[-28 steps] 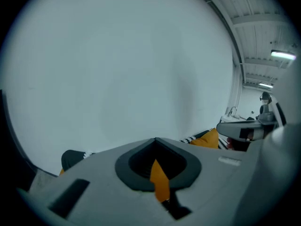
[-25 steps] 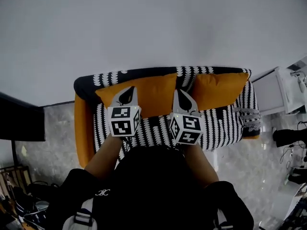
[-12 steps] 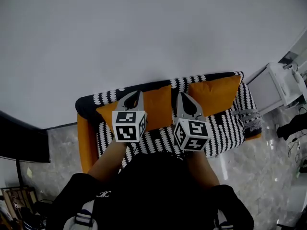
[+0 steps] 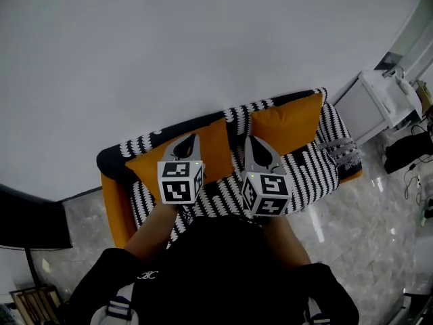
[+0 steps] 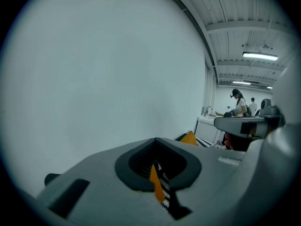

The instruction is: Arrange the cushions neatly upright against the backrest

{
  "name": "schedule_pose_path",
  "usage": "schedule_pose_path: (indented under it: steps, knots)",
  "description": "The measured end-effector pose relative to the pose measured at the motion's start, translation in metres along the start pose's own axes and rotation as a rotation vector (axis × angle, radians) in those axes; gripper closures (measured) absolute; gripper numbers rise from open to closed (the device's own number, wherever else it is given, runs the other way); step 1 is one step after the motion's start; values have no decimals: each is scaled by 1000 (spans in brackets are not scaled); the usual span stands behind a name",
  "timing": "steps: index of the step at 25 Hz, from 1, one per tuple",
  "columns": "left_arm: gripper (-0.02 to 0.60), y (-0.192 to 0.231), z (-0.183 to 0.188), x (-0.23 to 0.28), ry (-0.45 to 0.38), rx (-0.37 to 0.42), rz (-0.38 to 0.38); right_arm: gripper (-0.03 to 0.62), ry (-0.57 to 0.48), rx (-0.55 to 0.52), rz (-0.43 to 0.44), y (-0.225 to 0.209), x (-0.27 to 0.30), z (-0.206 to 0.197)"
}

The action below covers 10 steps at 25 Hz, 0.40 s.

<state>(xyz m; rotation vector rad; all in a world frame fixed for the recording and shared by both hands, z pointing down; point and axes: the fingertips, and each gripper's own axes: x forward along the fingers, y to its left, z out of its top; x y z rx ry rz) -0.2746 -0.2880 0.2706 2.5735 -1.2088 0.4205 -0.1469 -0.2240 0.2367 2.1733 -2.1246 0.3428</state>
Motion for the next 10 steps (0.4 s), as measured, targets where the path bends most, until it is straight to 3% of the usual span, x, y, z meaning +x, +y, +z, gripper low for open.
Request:
schedule_pose_path:
  steps: [10]
  knots:
    - [572, -14, -15, 12, 33, 19, -60, 586, 20, 15, -61, -17, -6, -15]
